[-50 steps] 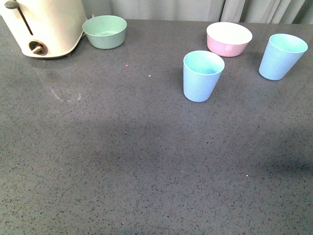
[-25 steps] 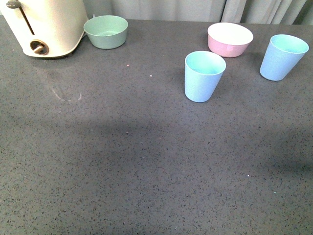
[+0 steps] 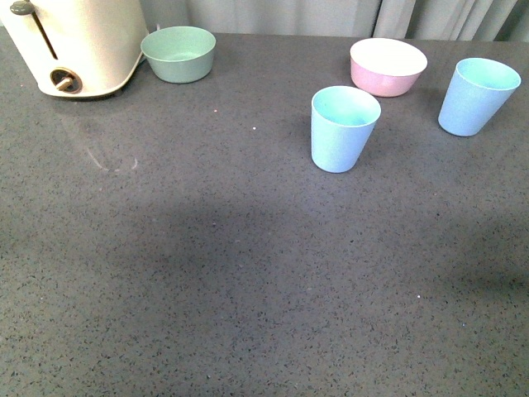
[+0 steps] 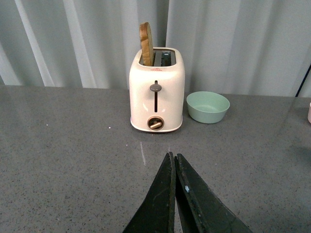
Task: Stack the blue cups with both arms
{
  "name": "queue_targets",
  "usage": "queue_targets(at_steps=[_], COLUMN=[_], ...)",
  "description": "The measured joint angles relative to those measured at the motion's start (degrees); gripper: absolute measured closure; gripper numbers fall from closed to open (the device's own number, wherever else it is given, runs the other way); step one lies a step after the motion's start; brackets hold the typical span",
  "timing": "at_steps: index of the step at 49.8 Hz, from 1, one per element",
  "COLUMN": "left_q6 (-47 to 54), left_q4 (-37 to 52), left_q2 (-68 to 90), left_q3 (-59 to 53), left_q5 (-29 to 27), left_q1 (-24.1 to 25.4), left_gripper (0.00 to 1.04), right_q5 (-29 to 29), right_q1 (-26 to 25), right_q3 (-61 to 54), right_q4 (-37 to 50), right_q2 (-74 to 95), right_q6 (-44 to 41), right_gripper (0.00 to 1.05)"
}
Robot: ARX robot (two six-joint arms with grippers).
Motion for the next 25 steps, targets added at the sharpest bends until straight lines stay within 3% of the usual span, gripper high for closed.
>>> queue_targets(at_steps=[25], left_q6=[0.0], left_q4=[-17.11], left_q2=[-18.4], left_q3=[-0.07], left_q5=[0.0], left_q1=[0.0], left_gripper=[1.03], right_q5=[-0.02], right_q1=[0.0], right_q3=[-0.02], right_q4=[0.0], right_q2=[0.0], right_q6=[0.0], right_gripper=[0.09])
